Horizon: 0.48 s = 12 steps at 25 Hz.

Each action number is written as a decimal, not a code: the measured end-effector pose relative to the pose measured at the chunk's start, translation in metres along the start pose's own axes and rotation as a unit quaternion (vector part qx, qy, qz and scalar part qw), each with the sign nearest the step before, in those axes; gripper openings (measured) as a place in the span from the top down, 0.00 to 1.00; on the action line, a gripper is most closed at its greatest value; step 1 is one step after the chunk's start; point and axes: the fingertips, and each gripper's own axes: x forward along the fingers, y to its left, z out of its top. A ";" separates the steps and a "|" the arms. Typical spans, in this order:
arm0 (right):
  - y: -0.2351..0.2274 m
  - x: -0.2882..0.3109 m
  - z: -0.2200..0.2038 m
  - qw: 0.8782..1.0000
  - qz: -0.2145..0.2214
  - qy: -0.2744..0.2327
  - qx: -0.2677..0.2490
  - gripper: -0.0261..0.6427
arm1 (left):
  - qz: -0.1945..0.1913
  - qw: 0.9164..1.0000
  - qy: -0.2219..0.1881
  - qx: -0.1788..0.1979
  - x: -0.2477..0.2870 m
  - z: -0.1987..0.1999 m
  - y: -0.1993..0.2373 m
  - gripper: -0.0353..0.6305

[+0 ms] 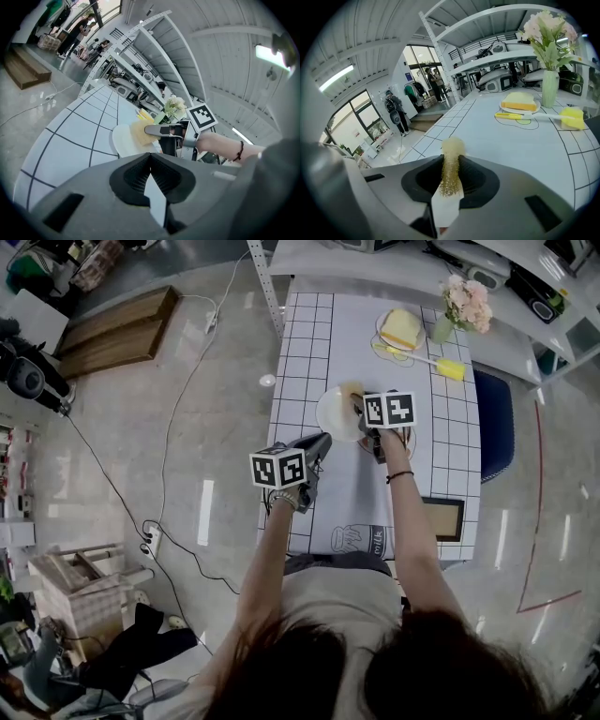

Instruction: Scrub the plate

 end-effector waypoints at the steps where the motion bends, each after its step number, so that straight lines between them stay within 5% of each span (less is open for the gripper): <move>1: -0.001 -0.001 0.000 1.000 -0.001 0.000 0.000 0.85 | 0.000 1.000 0.001 0.000 0.001 -0.001 0.000 0.93; 12: -0.009 -0.011 -0.003 1.000 -0.012 0.010 -0.014 0.85 | -0.007 1.000 0.008 -0.005 0.003 -0.005 -0.003 0.93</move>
